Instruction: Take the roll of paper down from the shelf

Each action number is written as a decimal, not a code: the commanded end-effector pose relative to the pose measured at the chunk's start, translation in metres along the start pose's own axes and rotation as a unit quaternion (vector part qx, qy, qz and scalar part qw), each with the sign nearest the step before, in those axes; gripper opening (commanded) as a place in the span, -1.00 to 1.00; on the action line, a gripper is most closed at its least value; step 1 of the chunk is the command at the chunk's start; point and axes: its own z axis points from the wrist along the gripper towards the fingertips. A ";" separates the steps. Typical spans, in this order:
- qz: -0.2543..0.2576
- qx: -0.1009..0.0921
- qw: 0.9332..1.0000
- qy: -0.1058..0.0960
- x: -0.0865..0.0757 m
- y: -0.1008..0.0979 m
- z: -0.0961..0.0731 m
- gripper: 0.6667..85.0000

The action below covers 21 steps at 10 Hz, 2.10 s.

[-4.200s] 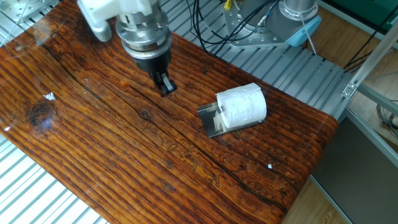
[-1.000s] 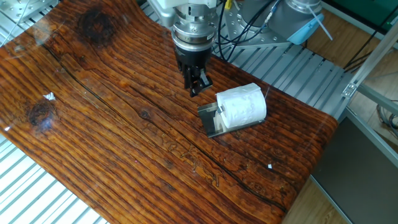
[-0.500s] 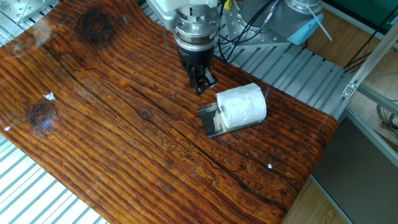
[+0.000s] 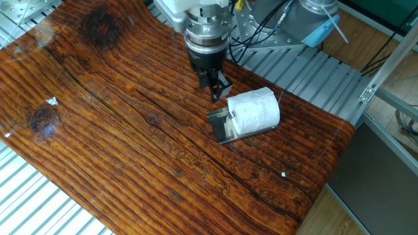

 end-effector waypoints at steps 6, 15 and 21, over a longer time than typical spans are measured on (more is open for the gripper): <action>0.027 -0.028 0.999 -0.034 0.045 0.045 0.014 0.23; -0.007 0.024 0.999 -0.032 0.058 0.016 0.021 0.15; -0.027 -0.007 0.999 0.046 0.099 0.032 0.021 0.27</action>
